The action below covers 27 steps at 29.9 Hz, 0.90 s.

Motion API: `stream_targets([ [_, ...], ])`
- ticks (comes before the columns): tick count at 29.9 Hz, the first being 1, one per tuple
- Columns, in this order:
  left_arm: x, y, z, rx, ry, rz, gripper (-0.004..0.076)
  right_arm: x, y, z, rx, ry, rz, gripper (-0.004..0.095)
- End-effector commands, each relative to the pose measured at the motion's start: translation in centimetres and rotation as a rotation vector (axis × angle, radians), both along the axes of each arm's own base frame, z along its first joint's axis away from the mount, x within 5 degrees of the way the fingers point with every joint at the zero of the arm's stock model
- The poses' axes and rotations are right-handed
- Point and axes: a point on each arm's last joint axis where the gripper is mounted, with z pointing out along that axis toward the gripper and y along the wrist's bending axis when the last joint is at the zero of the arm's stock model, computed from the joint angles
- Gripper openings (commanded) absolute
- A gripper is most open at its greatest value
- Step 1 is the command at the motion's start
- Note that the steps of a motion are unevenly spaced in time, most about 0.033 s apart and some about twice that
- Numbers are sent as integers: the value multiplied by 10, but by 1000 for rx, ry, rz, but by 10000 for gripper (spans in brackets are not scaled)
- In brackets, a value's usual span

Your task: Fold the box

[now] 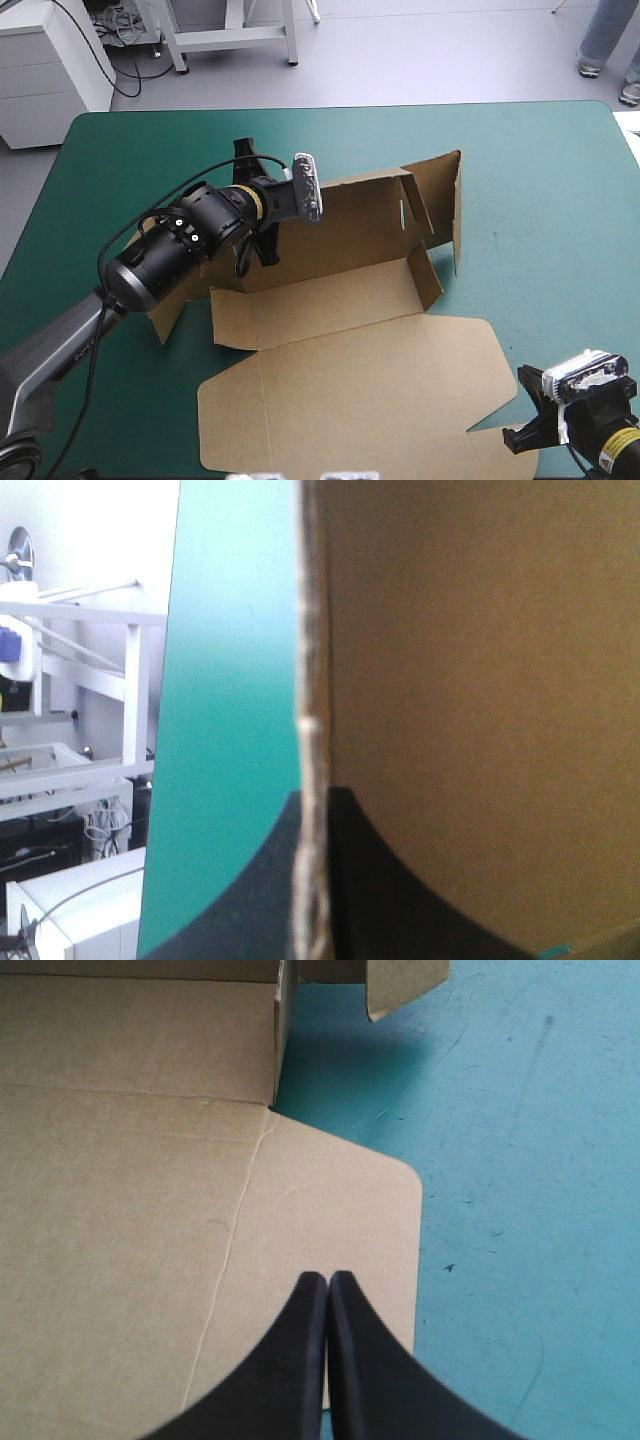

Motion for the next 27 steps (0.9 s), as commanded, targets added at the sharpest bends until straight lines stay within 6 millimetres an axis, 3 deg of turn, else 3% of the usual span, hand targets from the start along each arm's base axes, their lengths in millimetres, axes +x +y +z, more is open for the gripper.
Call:
stream_targets([
  [1, -11, -9, 22, -52, -135, -80, -8, 3, 0, 13, 13, -88, 2, -16],
  [11, -32, -33, -17, 0, -207, -116, -8, 5, -5, 14, 28, -89, -74, 17],
  [15, -36, -38, -20, 2, -219, -149, -8, 5, -5, 14, 28, -86, -74, 201],
  [20, -37, -38, -19, -6, -219, -147, -8, 5, -6, 14, 38, -84, -92, 535],
  [22, -37, -38, -19, -6, -219, -147, -8, 6, -7, 14, 46, -85, -109, 576],
  [27, -37, -38, -19, -27, -213, -135, -8, 7, -8, 14, 50, -76, -132, 574],
])
